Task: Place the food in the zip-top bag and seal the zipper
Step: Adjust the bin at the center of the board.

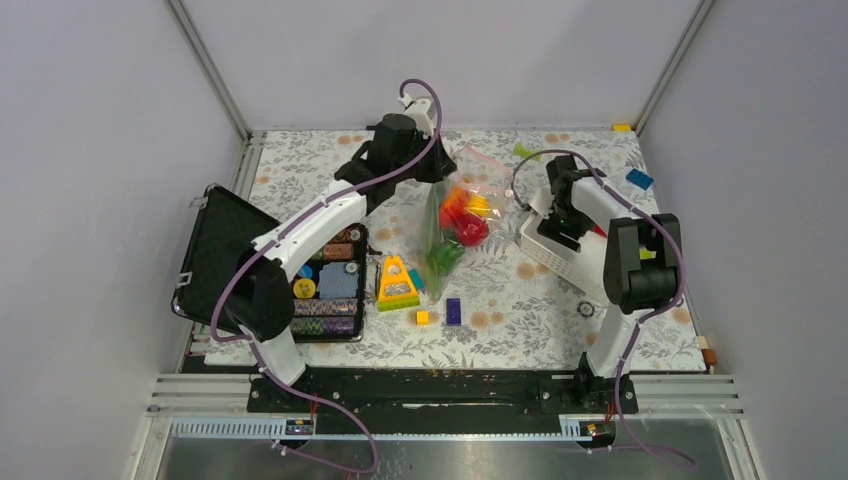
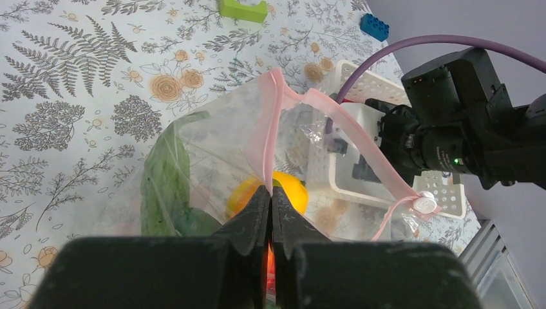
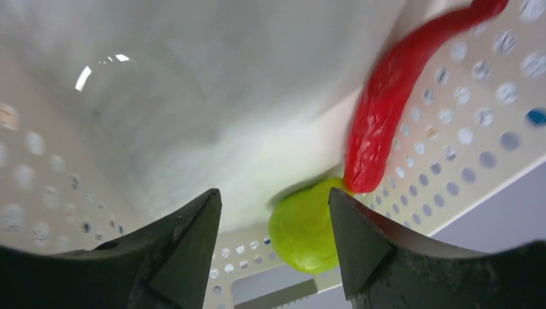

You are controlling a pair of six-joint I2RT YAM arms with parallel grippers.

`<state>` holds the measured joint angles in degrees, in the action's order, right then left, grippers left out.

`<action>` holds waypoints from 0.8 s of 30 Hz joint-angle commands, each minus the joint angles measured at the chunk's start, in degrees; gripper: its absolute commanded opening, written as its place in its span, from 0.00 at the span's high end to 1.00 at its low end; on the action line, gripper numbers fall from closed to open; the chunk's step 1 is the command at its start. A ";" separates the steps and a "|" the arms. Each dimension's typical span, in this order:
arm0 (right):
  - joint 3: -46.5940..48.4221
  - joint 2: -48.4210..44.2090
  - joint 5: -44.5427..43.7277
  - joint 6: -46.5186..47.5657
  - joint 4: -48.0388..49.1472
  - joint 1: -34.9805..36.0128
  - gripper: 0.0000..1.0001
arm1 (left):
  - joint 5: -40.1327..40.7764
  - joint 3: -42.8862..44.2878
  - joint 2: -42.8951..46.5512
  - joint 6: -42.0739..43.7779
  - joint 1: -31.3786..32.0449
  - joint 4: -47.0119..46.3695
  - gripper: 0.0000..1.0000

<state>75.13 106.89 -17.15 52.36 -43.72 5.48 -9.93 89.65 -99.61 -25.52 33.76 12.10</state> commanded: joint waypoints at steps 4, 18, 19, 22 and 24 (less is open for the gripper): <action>6.56 -1.61 12.64 -5.61 0.79 3.76 0.31 | -1.17 2.46 0.30 0.12 -0.90 -2.70 1.00; 43.75 20.25 -1.79 -44.39 2.59 4.69 0.30 | 0.38 3.29 -0.25 0.42 -1.64 -1.17 1.00; 47.88 22.94 -2.30 -45.52 0.49 4.50 0.30 | 0.58 3.19 -0.05 0.51 -1.67 -0.92 1.00; 58.50 28.68 -4.22 -49.79 -5.72 3.54 0.30 | 0.58 2.19 0.86 0.47 -1.68 -0.99 1.00; 59.90 27.93 -3.60 -50.42 -6.20 2.80 0.30 | 0.49 1.77 1.36 0.46 -1.68 -1.03 1.00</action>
<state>128.95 133.93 -17.26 9.52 -42.89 9.54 -9.67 90.13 -100.47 -25.50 32.42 13.47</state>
